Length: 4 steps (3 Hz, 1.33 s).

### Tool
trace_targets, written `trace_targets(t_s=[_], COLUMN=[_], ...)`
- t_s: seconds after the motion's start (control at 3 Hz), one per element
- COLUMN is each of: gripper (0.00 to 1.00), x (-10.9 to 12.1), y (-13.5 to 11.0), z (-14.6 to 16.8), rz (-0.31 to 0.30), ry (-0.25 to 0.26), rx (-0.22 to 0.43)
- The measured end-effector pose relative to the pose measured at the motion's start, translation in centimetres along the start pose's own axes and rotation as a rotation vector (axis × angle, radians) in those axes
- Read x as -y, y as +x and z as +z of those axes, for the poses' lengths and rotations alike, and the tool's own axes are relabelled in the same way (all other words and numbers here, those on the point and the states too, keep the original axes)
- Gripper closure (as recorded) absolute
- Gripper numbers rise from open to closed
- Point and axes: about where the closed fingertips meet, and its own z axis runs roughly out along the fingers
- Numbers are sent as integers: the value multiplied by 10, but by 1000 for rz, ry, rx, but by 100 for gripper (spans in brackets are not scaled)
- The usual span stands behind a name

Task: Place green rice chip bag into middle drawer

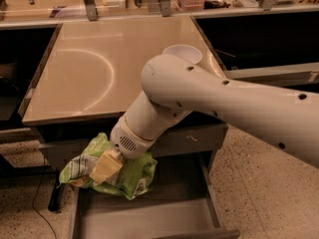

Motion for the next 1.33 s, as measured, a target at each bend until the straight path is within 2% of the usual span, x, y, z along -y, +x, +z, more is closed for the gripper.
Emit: trace_targets(t_s=[0.33, 1.0, 1.33], gripper=[100, 100, 100], x=[-4, 23, 25], y=[35, 89, 90], z=[40, 116, 120], rz=[112, 257, 264], ry=[-54, -105, -108], rx=[36, 58, 61])
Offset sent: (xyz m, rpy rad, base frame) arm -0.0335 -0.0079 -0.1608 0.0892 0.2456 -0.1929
